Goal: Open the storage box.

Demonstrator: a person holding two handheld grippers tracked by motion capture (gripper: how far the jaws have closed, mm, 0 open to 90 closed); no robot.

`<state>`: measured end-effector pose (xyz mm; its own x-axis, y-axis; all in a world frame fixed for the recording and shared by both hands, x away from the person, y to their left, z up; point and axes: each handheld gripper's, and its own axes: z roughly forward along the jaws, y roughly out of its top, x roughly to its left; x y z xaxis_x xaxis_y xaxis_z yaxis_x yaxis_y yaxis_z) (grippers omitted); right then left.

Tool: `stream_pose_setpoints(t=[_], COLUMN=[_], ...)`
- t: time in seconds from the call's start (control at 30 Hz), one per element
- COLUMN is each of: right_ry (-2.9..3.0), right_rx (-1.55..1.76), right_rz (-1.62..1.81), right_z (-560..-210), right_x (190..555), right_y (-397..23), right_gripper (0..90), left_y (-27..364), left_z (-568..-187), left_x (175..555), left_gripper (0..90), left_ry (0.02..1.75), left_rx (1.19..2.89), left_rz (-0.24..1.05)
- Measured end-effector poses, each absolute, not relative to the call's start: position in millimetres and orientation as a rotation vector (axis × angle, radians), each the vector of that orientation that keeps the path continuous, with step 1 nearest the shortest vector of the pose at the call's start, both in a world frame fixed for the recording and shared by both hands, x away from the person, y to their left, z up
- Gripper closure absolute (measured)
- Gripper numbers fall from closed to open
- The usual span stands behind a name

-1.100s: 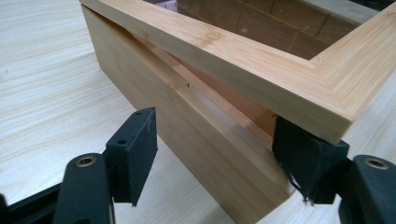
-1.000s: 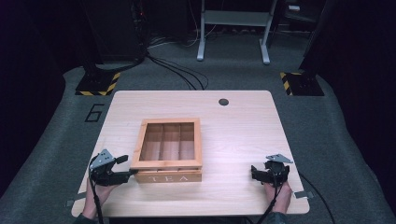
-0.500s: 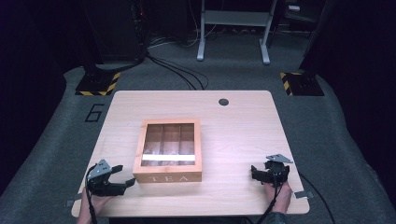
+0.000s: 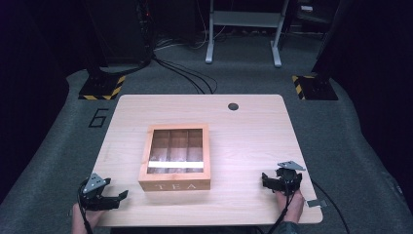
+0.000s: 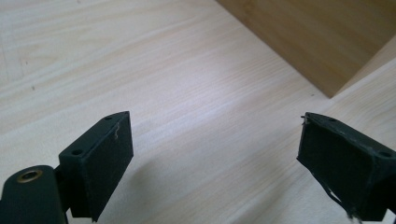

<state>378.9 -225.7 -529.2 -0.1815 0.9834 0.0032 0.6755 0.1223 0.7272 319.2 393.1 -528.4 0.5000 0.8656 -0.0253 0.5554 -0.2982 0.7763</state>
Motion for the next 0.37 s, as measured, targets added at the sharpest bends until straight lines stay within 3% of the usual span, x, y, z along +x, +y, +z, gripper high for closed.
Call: stream_pose_setpoints(t=[0.37], right_ry=[1.912], right_rx=[1.599], right_rz=[0.830], right_z=[-529.6], right_x=[379.2], right_y=[-225.5], right_gripper=[5.0], left_y=[387.4], left_z=[-532.2], left_x=[325.9], left_gripper=[3.8], left_ry=[1.202], left_rx=[2.068], left_rz=[0.530])
